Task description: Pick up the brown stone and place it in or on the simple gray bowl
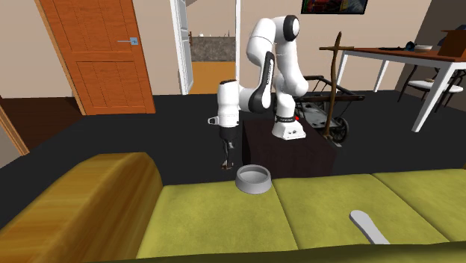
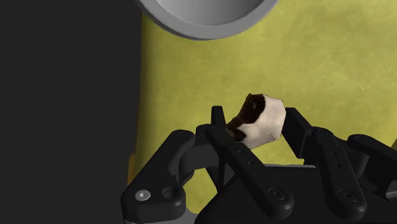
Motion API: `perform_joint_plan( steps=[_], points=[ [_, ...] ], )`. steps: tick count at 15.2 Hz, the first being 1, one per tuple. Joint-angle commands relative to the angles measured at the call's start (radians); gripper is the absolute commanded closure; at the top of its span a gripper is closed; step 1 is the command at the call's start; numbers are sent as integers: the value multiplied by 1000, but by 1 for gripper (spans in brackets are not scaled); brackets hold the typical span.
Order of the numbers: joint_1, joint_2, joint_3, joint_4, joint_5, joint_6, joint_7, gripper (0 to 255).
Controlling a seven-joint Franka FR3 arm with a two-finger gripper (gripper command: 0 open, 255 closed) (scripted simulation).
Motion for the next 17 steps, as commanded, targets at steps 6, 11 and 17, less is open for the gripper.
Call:
perform_joint_plan(
  steps=[6,11,17],
  points=[
    [31,-165,100,-244,119,104,35,255],
    [54,-152,109,-293,116,170,64,255],
    [101,-54,48,-289,31,259,114,255]
  ],
)
